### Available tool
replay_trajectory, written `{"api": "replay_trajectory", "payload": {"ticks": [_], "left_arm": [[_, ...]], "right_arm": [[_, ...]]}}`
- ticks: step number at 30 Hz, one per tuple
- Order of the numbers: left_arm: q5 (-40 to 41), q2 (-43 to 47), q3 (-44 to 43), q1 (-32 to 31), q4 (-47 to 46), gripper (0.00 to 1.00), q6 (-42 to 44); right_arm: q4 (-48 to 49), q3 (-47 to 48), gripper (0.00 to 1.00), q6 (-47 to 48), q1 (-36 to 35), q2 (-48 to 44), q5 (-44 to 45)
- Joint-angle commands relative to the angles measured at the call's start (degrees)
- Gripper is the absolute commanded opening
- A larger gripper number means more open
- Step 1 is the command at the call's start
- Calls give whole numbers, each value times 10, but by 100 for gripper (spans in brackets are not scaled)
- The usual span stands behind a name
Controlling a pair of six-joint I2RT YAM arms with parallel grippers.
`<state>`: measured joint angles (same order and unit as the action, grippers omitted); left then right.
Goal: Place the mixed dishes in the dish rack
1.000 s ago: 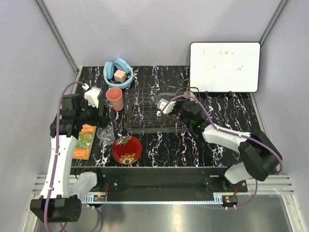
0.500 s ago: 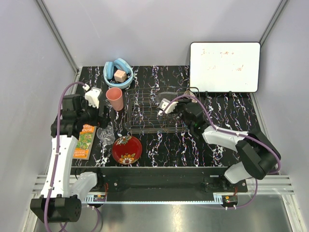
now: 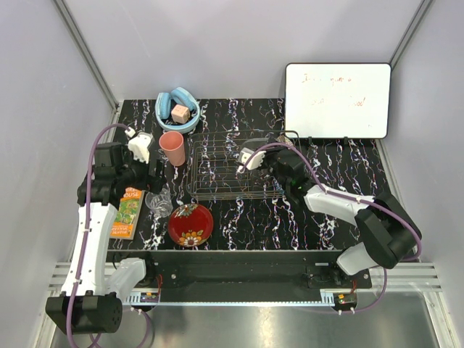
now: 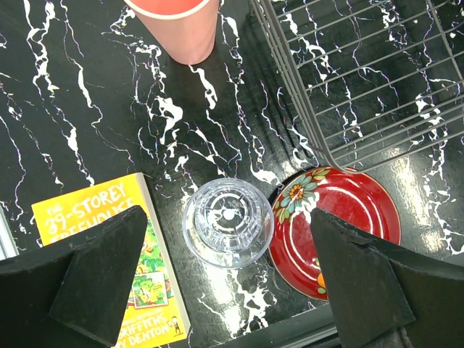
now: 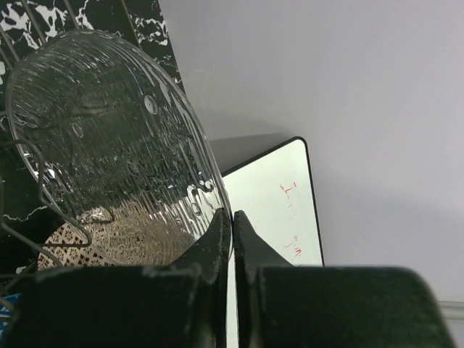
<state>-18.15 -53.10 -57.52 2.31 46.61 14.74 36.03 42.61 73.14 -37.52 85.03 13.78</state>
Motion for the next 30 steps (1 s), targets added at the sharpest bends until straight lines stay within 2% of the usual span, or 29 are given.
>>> {"api": "replay_trajectory", "payload": {"ticks": [1, 8, 14, 18, 21, 23, 26, 30], "left_arm": [[4, 3, -1, -1, -28, 99, 2], [3, 5, 5, -1, -32, 99, 1], [-3, 11, -1, -2, -31, 99, -2], [-4, 17, -7, -1, -31, 99, -4], [-1, 18, -15, -2, -28, 99, -5], [0, 18, -20, -1, -24, 99, -7], [4, 19, -26, -2, -19, 99, -9], [12, 24, -38, -1, -12, 99, -5]], "right_arm": [[-15, 11, 0, 9, 9, -7, -2], [-20, -2, 0, -38, 10, -6, 19], [4, -9, 27, -93, 6, -11, 55], [-15, -9, 36, -139, 0, -52, 83], [-75, 5, 53, -179, -12, -90, 98], [-132, 18, 59, -222, -30, -112, 123], [-208, 46, 65, -287, -50, -137, 172], [-311, 93, 65, -363, -125, -174, 222]]}}
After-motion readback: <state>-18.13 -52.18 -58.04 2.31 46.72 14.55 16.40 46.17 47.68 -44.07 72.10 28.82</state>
